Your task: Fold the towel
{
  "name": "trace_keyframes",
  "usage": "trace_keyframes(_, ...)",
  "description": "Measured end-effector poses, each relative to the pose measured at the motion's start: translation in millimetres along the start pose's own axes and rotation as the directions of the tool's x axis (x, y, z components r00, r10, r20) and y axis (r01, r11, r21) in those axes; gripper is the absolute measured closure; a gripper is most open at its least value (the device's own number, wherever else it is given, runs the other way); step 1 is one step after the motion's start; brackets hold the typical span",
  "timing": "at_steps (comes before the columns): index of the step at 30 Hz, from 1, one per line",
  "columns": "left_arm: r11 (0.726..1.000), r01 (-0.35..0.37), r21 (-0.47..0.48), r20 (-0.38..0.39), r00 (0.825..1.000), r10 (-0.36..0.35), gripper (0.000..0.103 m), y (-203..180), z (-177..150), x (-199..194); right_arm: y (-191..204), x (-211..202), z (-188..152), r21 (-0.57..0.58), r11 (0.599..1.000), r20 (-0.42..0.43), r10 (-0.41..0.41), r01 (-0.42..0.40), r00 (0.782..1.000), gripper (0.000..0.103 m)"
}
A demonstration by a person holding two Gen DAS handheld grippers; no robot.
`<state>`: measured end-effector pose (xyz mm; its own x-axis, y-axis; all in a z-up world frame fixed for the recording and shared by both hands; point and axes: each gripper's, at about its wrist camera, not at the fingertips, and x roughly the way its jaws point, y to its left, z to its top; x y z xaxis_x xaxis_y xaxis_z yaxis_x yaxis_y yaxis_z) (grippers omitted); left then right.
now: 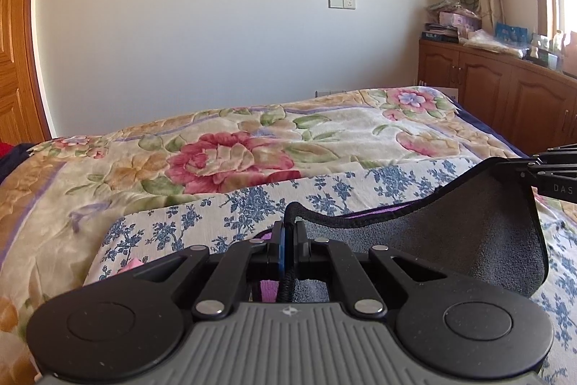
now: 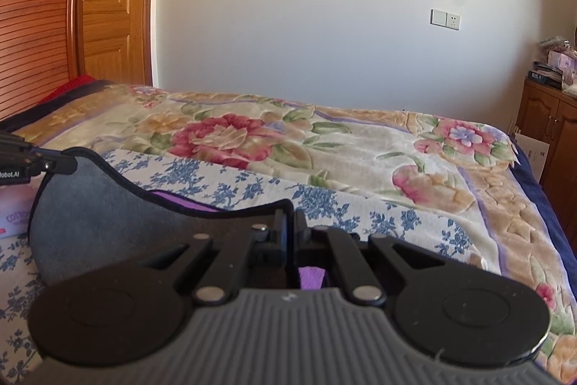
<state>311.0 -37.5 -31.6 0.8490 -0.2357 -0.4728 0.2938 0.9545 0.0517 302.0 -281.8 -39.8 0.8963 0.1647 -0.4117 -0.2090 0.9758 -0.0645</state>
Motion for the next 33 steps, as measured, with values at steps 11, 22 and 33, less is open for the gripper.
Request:
trace_keyframes(11,0.999,-0.030,0.018,0.025,0.999,0.030,0.098,-1,13,17,-10,18,3,0.010,1.000,0.016,-0.017,0.017,1.000,0.099)
trace_keyframes(22,0.998,-0.052,0.046,0.039,0.998,0.051,0.098,-6,24,39,-20,34,8,-0.007,0.999,0.018,-0.033,0.034,0.999,0.099)
trace_keyframes(33,0.995,-0.082,0.060,0.030,0.996,0.080,0.098,-2,28,56,-20,54,8,-0.028,0.999,0.002,-0.039,0.039,0.999,0.099)
